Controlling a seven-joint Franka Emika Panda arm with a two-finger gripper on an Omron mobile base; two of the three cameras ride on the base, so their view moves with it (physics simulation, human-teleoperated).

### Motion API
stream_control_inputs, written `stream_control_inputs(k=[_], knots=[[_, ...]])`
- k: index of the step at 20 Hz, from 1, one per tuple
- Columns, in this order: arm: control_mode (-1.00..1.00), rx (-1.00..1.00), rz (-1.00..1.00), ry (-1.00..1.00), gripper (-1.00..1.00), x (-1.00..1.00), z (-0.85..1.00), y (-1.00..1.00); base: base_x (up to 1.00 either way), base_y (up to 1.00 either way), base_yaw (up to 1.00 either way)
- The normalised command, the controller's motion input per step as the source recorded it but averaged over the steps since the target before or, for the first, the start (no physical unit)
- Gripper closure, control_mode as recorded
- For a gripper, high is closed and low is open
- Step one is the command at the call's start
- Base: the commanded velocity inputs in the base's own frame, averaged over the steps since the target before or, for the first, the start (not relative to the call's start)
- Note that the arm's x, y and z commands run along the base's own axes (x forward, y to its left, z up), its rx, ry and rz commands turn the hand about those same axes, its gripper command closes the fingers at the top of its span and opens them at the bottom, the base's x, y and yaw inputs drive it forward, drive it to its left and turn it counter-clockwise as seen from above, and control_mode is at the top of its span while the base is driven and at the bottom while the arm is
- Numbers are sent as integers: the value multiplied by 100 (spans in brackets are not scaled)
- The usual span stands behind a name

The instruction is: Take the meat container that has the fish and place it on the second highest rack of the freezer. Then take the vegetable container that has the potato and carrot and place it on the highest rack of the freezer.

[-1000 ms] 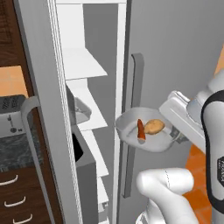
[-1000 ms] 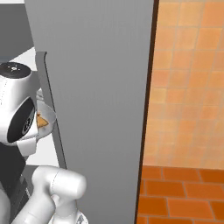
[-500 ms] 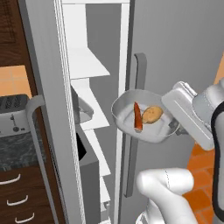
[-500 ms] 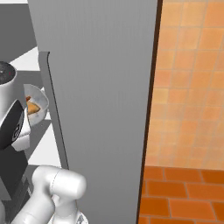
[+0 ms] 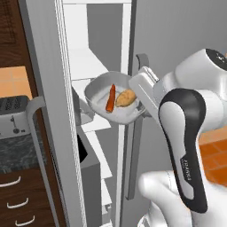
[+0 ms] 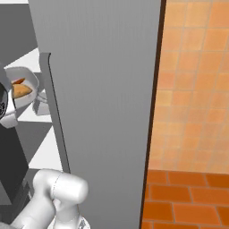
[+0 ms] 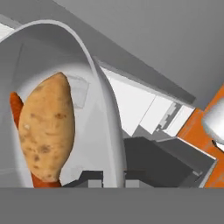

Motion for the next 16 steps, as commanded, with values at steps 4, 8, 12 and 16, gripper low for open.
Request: stream_control_inputs(k=[4, 8, 12, 16], knots=[[-100, 0, -14, -4, 100, 78, 9, 62, 0, 0, 0], [-100, 0, -16, -4, 100, 82, 17, 58, 0, 0, 0], [-100, 2, -17, -5, 100, 81, 29, 42, 0, 0, 0], [-100, 3, -10, 0, 100, 96, 12, 29, 0, 0, 0]])
